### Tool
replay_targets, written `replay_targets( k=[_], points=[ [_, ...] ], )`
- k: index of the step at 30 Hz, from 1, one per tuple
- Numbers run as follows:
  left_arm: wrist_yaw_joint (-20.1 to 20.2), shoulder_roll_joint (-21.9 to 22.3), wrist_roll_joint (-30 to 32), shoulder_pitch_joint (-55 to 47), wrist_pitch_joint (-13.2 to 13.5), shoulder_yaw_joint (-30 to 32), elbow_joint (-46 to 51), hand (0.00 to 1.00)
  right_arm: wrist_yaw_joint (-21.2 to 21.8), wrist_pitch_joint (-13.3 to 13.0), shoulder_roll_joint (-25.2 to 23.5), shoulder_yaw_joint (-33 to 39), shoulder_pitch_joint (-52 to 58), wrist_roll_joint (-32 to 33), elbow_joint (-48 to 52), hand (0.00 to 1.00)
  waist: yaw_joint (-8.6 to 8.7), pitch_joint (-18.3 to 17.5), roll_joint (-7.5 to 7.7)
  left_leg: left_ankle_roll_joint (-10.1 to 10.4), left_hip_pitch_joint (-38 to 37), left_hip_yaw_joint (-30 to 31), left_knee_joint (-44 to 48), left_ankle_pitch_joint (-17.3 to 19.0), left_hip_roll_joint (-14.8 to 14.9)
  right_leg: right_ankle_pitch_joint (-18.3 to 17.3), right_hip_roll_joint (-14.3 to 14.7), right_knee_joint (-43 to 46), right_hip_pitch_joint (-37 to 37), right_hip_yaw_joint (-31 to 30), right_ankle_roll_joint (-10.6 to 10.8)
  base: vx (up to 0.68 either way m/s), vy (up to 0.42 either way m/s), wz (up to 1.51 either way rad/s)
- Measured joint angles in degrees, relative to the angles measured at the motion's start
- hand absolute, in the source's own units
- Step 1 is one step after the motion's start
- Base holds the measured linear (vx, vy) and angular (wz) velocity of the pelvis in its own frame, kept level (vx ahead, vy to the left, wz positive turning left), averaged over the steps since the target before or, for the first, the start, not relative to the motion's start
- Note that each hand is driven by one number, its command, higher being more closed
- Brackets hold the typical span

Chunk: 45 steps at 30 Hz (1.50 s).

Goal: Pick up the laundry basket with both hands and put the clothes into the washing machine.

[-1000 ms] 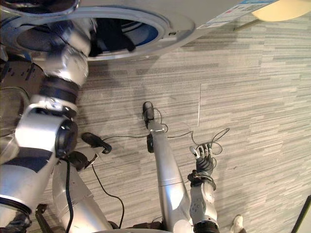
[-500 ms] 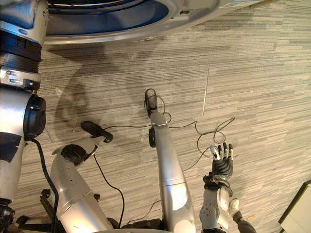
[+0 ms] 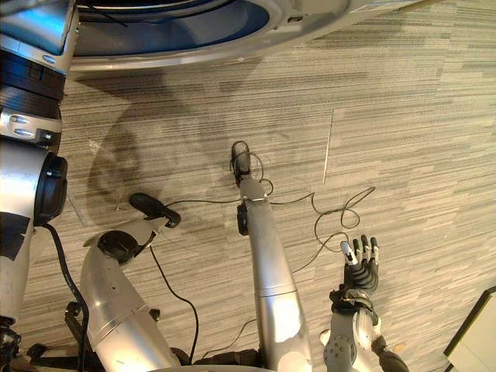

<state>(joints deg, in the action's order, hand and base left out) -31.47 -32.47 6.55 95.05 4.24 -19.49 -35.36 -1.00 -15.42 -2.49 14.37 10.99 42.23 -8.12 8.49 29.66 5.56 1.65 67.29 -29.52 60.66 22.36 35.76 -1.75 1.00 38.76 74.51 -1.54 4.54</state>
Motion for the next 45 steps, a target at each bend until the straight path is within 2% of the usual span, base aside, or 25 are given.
replay_targets(
  k=[6,10,16,19,24,26,31,33,38,40,42,45],
  points=[
    [0.17,0.68,2.18,-0.61,-1.24,3.15,0.04,0.00,0.84,-0.02,0.98,-1.92,0.02,2.98,-0.17,0.00,0.17,0.00,0.00,-0.01,-0.08,-0.31,0.19,0.00,0.33,0.47,0.20,-0.60,-0.20,-0.12,0.17,0.03,0.066,-0.03],
    [0.61,4.28,3.19,-4.22,-2.44,9.53,-1.36,0.00,0.86,-0.50,0.99,-3.33,0.03,3.31,-2.21,0.00,0.20,-0.01,0.01,-0.01,-1.69,-0.26,-0.36,0.00,0.27,0.68,0.24,-1.18,-1.98,0.02,0.21,0.02,0.074,0.03],
    [2.73,12.91,3.04,-14.07,-3.71,18.19,-6.32,0.00,0.07,-0.53,0.83,-5.87,-0.01,3.22,-2.32,0.00,0.04,-0.03,0.00,-0.11,-3.29,1.49,-0.96,-0.06,-0.03,0.66,0.04,-1.33,-4.83,1.39,0.19,0.01,0.058,0.13],
    [2.99,16.12,0.39,-19.03,-4.01,20.56,-10.10,0.00,-0.09,-0.49,0.84,-6.20,-0.11,3.20,-2.29,0.00,-0.03,-0.05,0.04,-0.78,-4.18,1.67,-2.08,-0.68,-0.98,0.71,-0.55,-1.59,-5.83,1.61,0.10,-0.02,0.057,0.20],
    [7.20,20.41,-4.21,-25.47,-3.78,20.92,-15.98,0.00,-0.68,-0.27,1.00,-6.40,-0.24,2.62,-2.30,0.00,0.12,-0.20,0.14,-0.51,-7.89,1.69,-5.43,-2.29,-2.04,2.63,-0.73,-6.36,-11.00,2.40,-0.52,-0.01,0.056,0.09],
    [8.87,21.40,-8.18,-26.59,-3.94,20.78,-18.42,0.00,-1.43,-0.12,1.14,-6.39,-0.33,2.60,-2.30,0.00,0.27,-0.91,0.14,-0.55,-8.67,1.48,-7.19,-3.10,-2.69,3.61,-0.91,-8.71,-12.46,2.73,-0.64,-0.02,0.049,0.11],
    [11.31,19.84,-15.11,-27.39,-3.96,20.04,-19.45,0.00,-1.74,0.62,1.80,-6.34,-0.50,2.39,-2.18,0.00,0.30,-1.31,0.33,-0.23,-10.56,0.73,-8.68,-3.53,-2.75,5.46,-0.48,-12.68,-15.26,2.59,-0.56,-0.01,0.048,-0.04],
    [11.44,19.08,-17.44,-27.24,-3.99,19.79,-19.43,0.00,-2.17,0.74,1.77,-6.34,-0.47,2.37,-2.29,0.00,0.27,-2.91,0.41,-0.22,-10.69,0.02,-8.98,-3.51,-2.63,6.20,-0.19,-14.07,-15.38,2.01,-0.48,-0.01,0.042,-0.15],
    [11.31,17.37,-19.44,-22.67,-3.93,19.36,-17.84,0.00,-2.53,0.72,1.78,-6.20,-0.47,2.27,-2.59,0.00,0.30,-3.59,0.73,-0.20,-11.13,-0.49,-8.53,-3.48,-2.22,6.37,0.09,-14.09,-15.46,1.54,-0.45,-0.02,0.018,-0.06],
    [10.88,16.18,-20.51,-19.14,-3.59,19.36,-14.37,0.00,-2.48,0.73,1.77,-6.17,-0.47,2.28,-4.08,0.00,0.36,-3.60,0.74,-0.20,-11.41,-0.49,-8.45,-3.48,-2.06,6.45,0.18,-14.09,-15.75,1.54,-0.48,-0.02,0.005,0.00],
    [9.58,14.24,-23.99,-17.04,-1.49,19.13,-12.10,0.00,-2.40,0.74,1.65,-6.20,-0.53,2.30,-5.47,0.00,0.78,-3.62,0.77,-0.15,-12.33,-0.60,-8.46,-3.44,-1.81,6.48,0.44,-14.21,-16.59,1.46,-0.53,0.00,0.000,0.00],
    [6.31,13.72,-26.31,-17.80,-1.36,19.25,-9.39,0.00,-2.45,0.64,1.65,-5.90,-0.52,2.35,-6.16,0.00,1.26,-3.62,0.77,-0.15,-12.39,-0.84,-8.46,-3.44,-1.70,6.85,0.78,-14.77,-16.64,1.31,-0.65,-0.02,0.013,-0.07]
  ],
)
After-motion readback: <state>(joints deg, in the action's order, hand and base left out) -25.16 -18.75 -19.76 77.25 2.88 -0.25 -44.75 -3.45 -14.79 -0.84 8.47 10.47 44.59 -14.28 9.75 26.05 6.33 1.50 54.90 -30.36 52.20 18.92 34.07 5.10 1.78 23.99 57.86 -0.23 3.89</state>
